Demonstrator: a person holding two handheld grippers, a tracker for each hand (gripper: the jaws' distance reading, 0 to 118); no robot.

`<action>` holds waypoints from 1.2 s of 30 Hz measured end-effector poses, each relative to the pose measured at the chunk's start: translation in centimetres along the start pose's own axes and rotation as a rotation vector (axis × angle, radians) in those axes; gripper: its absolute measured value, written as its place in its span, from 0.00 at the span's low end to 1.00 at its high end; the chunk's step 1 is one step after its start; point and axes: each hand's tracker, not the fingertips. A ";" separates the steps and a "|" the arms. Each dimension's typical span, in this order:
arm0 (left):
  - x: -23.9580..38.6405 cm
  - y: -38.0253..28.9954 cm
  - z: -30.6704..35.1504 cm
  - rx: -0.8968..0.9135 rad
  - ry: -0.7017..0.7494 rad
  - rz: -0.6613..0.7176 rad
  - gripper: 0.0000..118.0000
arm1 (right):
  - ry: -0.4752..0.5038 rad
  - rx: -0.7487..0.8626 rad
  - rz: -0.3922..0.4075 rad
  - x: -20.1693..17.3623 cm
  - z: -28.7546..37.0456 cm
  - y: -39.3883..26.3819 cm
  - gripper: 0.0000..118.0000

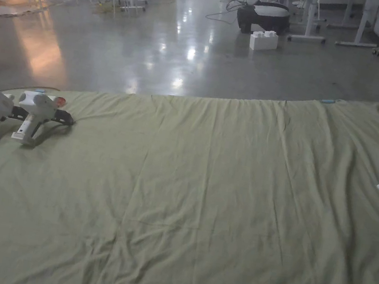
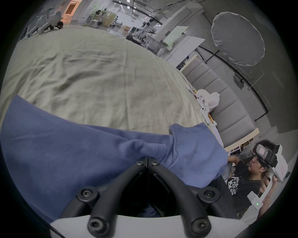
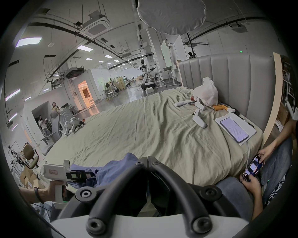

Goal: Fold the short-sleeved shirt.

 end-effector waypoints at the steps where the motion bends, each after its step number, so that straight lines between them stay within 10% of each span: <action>1: 0.1 0.3 -0.1 0.001 -0.006 0.009 0.01 | -0.003 -0.003 0.004 0.0 0.0 0.0 0.00; 6: 0.3 1.0 0.9 -0.020 0.001 -0.004 0.08 | 0.005 -0.025 -0.012 -0.8 -1.0 -0.2 0.00; 9: -0.5 1.9 4.7 0.077 -0.006 0.015 0.65 | 0.028 -0.025 0.001 -1.2 -1.3 -0.3 0.00; 13: -4.5 3.2 11.6 0.216 0.075 0.132 0.80 | 0.062 -0.040 0.029 -1.6 -1.9 -0.4 0.00; 23: -14.4 -0.4 11.6 0.269 -0.050 0.642 0.64 | 0.093 -0.061 0.053 -2.6 -1.7 -0.4 0.00; 28: -14.2 -2.0 8.6 0.262 -0.059 0.673 0.11 | 0.074 -0.054 0.059 -2.4 -1.0 0.0 0.00; 36: -10.9 1.1 16.8 0.402 0.049 0.427 0.08 | 0.086 -0.039 0.045 -2.2 -0.9 0.6 0.00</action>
